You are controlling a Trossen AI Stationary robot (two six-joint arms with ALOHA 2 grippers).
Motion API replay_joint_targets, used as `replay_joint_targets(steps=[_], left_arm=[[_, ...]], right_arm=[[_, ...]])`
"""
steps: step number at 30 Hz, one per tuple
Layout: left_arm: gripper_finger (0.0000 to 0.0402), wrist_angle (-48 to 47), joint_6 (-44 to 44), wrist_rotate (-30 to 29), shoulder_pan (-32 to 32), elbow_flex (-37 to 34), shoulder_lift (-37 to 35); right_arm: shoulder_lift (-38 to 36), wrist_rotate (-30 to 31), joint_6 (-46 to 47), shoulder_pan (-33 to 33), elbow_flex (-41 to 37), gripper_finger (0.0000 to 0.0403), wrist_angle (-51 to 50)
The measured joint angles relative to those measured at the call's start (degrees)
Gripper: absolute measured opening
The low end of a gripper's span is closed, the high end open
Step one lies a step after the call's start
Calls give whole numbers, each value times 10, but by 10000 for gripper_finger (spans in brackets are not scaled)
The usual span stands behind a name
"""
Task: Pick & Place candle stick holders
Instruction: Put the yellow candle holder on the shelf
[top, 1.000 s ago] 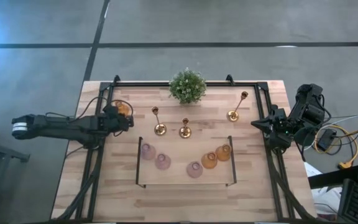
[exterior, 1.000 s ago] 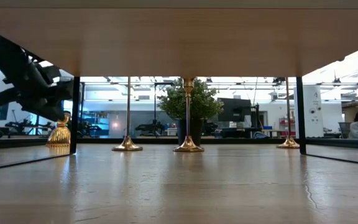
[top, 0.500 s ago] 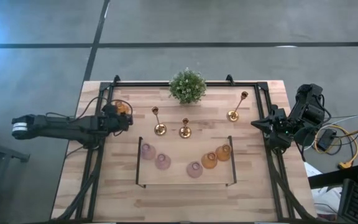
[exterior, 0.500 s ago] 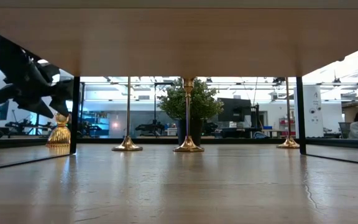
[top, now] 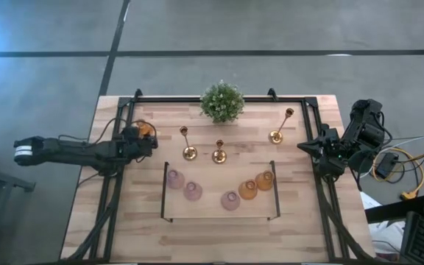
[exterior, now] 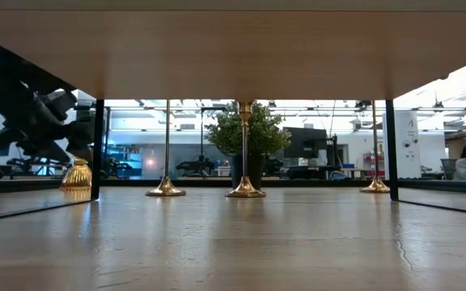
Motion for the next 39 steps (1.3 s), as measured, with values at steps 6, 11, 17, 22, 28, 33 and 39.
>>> replay_joint_targets(steps=[6, 11, 17, 22, 28, 33, 39], left_arm=[[236, 16, 29, -32, 10, -6, 0], [236, 20, 46, -28, 32, -6, 0], [235, 80, 106, 5, 69, -7, 9], [234, 111, 133, 12, 96, -7, 26], [234, 130, 134, 27, 117, -7, 56], [233, 184, 159, 37, 133, -7, 91], [192, 211, 162, 38, 152, -7, 128]], right_arm=[[0, 0, 0, 0, 0, 8, 0], [0, 0, 0, 0, 0, 8, 0], [0, 0, 0, 0, 0, 8, 0], [0, 0, 0, 0, 0, 8, 0], [0, 0, 0, 0, 0, 8, 0], [0, 0, 0, 0, 0, 8, 0], [0, 0, 0, 0, 0, 8, 0]])
